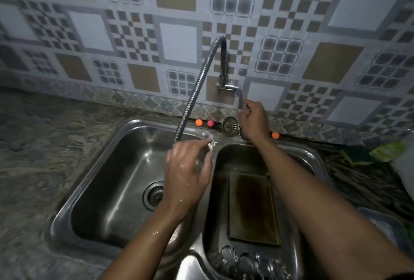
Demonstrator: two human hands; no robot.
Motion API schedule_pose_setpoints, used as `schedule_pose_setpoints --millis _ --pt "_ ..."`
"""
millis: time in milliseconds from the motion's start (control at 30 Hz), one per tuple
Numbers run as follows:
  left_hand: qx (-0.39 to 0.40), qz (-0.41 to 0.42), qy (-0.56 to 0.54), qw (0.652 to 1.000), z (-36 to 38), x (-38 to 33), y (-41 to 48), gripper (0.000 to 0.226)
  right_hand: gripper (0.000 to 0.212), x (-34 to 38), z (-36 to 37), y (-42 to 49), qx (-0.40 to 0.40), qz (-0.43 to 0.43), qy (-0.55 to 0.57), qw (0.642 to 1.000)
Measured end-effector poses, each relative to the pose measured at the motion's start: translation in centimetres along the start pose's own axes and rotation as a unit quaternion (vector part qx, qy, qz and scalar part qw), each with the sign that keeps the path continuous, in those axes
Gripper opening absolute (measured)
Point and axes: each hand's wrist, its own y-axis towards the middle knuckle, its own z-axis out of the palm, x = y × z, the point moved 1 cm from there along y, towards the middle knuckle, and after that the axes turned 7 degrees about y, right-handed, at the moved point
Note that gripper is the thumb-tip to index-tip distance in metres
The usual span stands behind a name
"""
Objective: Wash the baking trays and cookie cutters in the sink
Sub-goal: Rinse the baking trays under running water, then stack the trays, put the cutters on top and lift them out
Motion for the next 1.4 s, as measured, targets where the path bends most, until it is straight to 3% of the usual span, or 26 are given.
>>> schedule_pose_setpoints --millis 133,300,533,600,733,867,1167,1400 --pt "-0.084 -0.072 0.038 0.993 -2.3 2.4 0.6 0.044 0.031 2.9 0.4 1.1 -0.002 -0.032 -0.01 0.999" --pt "-0.088 -0.099 -0.064 0.989 -1.8 4.9 0.7 0.048 0.013 4.8 -0.1 2.2 -0.007 -0.079 -0.023 0.997" --pt "-0.092 -0.113 -0.098 0.985 0.0 6.2 0.5 0.038 0.013 5.3 0.7 3.4 -0.004 -0.127 -0.008 0.992" --pt "-0.09 -0.11 -0.087 0.986 0.4 6.4 -0.2 0.036 0.012 5.6 0.9 4.3 -0.045 -0.099 0.038 0.993" --pt "-0.077 -0.096 -0.081 0.989 1.4 6.2 -0.2 0.036 0.019 6.0 0.6 9.0 -0.114 0.051 0.116 0.985" --pt "-0.073 -0.117 -0.078 0.987 1.4 6.6 0.3 0.032 0.031 5.7 1.8 10.1 -0.116 0.065 0.093 0.987" --pt "0.011 -0.242 -0.129 0.962 2.9 7.9 4.1 0.029 0.021 -0.6 0.9 1.4 -0.034 0.091 0.041 0.994" --pt "-0.073 -0.202 -0.104 0.971 3.2 6.0 2.0 0.03 0.011 -6.9 -1.8 -10.3 0.056 0.156 0.007 0.986"
